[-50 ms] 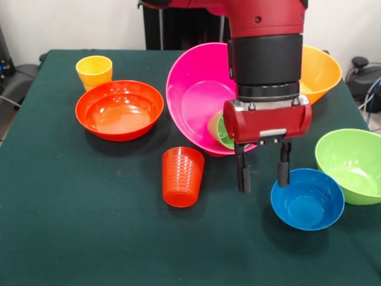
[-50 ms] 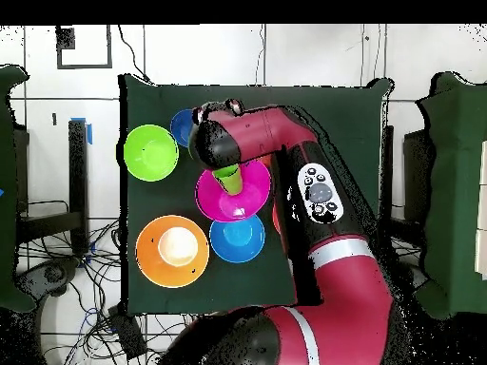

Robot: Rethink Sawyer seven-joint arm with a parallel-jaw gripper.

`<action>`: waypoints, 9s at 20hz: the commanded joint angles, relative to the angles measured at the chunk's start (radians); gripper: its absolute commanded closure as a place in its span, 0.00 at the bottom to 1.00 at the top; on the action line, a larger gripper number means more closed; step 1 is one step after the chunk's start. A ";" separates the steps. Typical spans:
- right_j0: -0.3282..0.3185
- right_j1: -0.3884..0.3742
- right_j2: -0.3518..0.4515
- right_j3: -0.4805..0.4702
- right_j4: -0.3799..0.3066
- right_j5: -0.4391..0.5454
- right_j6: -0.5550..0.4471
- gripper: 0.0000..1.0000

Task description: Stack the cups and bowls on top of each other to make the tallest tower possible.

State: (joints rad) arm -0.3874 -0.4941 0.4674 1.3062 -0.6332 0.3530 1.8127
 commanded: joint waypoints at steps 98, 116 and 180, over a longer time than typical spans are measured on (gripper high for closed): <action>0.128 0.162 -0.122 -0.018 -0.062 -0.123 -0.015 0.00; 0.062 0.173 0.018 -0.003 -0.064 -0.141 -0.068 0.00; 0.056 0.216 -0.001 -0.052 -0.112 -0.160 -0.113 1.00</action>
State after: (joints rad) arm -0.3113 -0.3341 0.4168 1.2822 -0.6454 0.1712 1.8127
